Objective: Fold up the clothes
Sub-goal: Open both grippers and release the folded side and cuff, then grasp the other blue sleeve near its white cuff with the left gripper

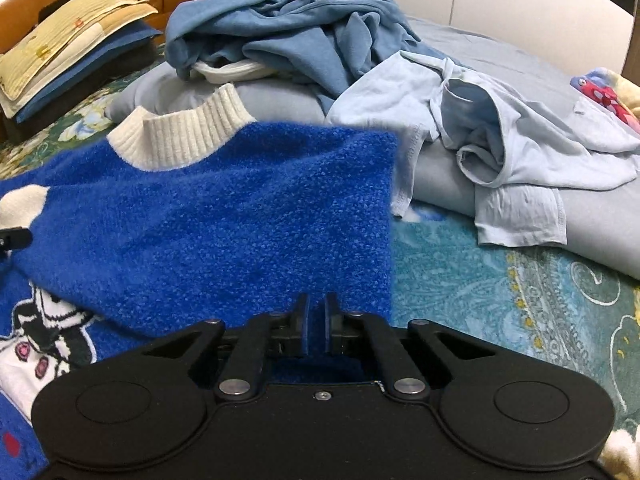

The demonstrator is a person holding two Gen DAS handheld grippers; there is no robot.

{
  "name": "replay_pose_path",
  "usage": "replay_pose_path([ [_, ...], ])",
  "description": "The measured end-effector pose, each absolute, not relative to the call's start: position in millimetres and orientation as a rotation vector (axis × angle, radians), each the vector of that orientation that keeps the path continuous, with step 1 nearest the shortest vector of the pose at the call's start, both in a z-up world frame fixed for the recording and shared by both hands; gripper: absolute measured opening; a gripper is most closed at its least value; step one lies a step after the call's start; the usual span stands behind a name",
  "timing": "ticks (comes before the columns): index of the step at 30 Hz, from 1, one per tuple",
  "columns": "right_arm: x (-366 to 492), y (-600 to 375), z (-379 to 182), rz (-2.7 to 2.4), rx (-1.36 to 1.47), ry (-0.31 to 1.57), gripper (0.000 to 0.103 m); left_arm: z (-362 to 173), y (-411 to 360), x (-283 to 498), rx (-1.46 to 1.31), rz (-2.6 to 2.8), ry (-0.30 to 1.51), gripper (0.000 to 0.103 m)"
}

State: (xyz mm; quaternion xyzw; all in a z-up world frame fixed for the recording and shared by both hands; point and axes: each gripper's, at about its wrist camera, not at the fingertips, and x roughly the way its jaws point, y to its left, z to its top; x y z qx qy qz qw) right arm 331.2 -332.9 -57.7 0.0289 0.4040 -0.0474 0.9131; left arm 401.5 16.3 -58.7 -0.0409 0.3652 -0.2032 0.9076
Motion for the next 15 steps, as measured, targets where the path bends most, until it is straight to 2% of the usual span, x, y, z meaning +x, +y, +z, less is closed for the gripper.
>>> replay_pose_path([
  [5,321,-323,-44,-0.075,0.034,0.799,0.011,-40,18,380,-0.062,-0.415,0.710,0.028],
  [9,309,-311,-29,-0.069,-0.022,0.758,0.039,-24,19,363,-0.052,-0.407,0.684,0.035],
  [10,305,-307,-25,-0.064,-0.032,0.749,0.039,-20,19,359,-0.046,-0.405,0.679,0.036],
  [11,302,-305,-22,-0.057,-0.040,0.743,0.040,-17,19,354,-0.041,-0.400,0.673,0.042],
  [12,298,-302,-19,-0.052,-0.046,0.737,0.048,-13,19,350,-0.039,-0.394,0.668,0.052],
  [13,293,-300,-15,-0.048,-0.048,0.728,0.059,-11,20,345,-0.044,-0.386,0.662,0.057],
  [14,289,-298,-12,-0.045,-0.050,0.720,0.064,-8,21,339,-0.053,-0.380,0.652,0.065],
  [15,284,-296,-9,-0.041,-0.051,0.710,0.076,-6,22,333,-0.061,-0.380,0.639,0.067],
])
